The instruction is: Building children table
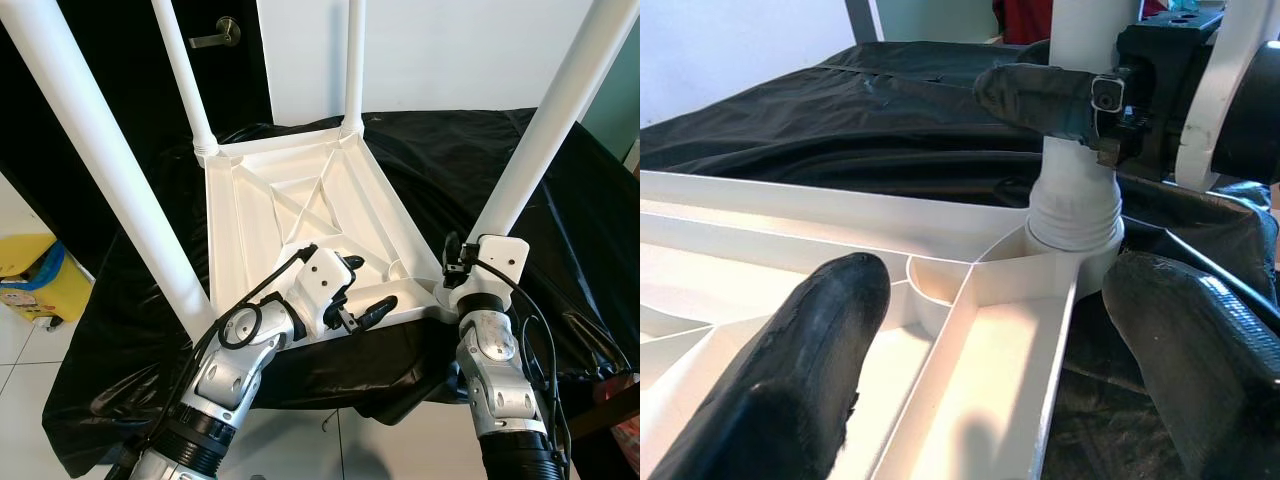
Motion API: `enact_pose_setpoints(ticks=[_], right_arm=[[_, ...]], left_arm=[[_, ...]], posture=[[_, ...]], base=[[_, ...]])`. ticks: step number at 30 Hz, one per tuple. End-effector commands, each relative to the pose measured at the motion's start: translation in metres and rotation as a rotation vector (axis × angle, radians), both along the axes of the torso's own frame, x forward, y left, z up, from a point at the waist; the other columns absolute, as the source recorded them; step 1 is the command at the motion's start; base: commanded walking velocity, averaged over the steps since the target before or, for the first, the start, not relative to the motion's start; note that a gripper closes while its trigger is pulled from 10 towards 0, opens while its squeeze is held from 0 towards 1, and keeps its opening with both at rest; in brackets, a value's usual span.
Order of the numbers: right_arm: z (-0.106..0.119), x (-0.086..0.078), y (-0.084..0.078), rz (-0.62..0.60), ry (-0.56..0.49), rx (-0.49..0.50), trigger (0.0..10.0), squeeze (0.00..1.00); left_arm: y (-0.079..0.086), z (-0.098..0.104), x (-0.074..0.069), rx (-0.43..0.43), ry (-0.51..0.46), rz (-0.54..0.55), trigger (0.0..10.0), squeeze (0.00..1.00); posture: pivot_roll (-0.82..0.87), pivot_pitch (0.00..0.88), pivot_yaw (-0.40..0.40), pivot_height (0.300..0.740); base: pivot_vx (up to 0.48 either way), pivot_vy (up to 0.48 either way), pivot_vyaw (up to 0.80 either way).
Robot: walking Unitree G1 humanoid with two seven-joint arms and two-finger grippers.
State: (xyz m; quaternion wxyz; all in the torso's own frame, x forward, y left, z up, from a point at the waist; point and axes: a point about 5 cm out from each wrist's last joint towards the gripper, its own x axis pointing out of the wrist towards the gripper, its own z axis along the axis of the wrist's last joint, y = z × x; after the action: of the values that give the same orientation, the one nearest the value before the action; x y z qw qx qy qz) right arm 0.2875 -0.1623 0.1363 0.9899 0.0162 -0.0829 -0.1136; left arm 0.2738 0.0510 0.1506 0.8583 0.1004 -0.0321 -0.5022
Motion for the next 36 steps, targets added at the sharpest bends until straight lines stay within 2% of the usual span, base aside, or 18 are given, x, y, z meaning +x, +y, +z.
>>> enact_pose_setpoints(ticks=[1, 21, 22, 23, 24, 28, 29, 30, 31, 36], right_arm=[[-0.016, -0.004, 0.0, -0.028, 0.084, 0.026, 10.0, 0.0], [-0.014, -0.005, 0.003, -0.006, 0.088, -0.001, 10.0, 0.0], [-0.013, -0.005, 0.003, 0.004, 0.083, 0.001, 10.0, 0.76], [-0.013, -0.005, 0.003, 0.004, 0.083, 0.001, 10.0, 0.76], [-0.011, -0.004, 0.003, 0.016, 0.068, -0.003, 10.0, 1.0], [-0.005, -0.003, -0.001, 0.056, 0.033, -0.015, 10.0, 1.0], [-0.004, -0.003, -0.004, 0.078, 0.025, -0.019, 10.0, 0.21], [-0.004, -0.003, -0.004, 0.078, 0.025, -0.019, 10.0, 0.21], [-0.003, -0.003, -0.005, 0.105, 0.02, -0.024, 10.0, 0.0], [0.0, -0.004, -0.015, 0.227, 0.001, -0.048, 10.0, 0.0]], left_arm=[[0.003, 0.0, 0.001, -0.001, 0.004, 0.034, 10.0, 0.0], [0.003, -0.003, -0.001, 0.006, 0.013, 0.035, 10.0, 0.0], [0.002, -0.003, -0.001, 0.005, 0.014, 0.034, 10.0, 0.0], [0.002, -0.003, -0.001, 0.005, 0.014, 0.034, 10.0, 0.0], [0.002, -0.003, -0.002, 0.005, 0.014, 0.033, 10.0, 0.0], [0.002, -0.004, -0.002, 0.007, 0.016, 0.03, 10.0, 0.0], [0.002, -0.004, -0.003, 0.007, 0.017, 0.029, 10.0, 0.0], [0.002, -0.004, -0.003, 0.007, 0.017, 0.029, 10.0, 0.0], [0.002, -0.004, -0.003, 0.008, 0.018, 0.029, 10.0, 0.0], [0.003, -0.004, -0.002, 0.011, 0.018, 0.026, 10.0, 0.0]], posture=[[-0.08, 0.0, 0.014, 0.74], [-0.09, 0.0, 0.01, 0.74], [-0.09, 0.0, 0.011, 0.74], [-0.09, 0.0, 0.011, 0.74], [-0.09, 0.0, 0.01, 0.74], [-0.09, 0.0, 0.015, 0.74], [-0.09, 0.0, 0.013, 0.74], [-0.09, 0.0, 0.013, 0.74], [-0.09, 0.0, 0.013, 0.74], [-0.09, 0.0, 0.017, 0.74]], base=[[0.0, 0.0, 0.0], [0.0, 0.0, 0.0], [0.0, 0.0, 0.0], [0.0, 0.0, 0.0], [0.0, 0.0, 0.0], [0.0, 0.0, 0.0], [0.0, 0.0, 0.0], [0.0, 0.0, 0.0], [0.0, 0.0, 0.0], [0.0, 0.0, 0.0]])
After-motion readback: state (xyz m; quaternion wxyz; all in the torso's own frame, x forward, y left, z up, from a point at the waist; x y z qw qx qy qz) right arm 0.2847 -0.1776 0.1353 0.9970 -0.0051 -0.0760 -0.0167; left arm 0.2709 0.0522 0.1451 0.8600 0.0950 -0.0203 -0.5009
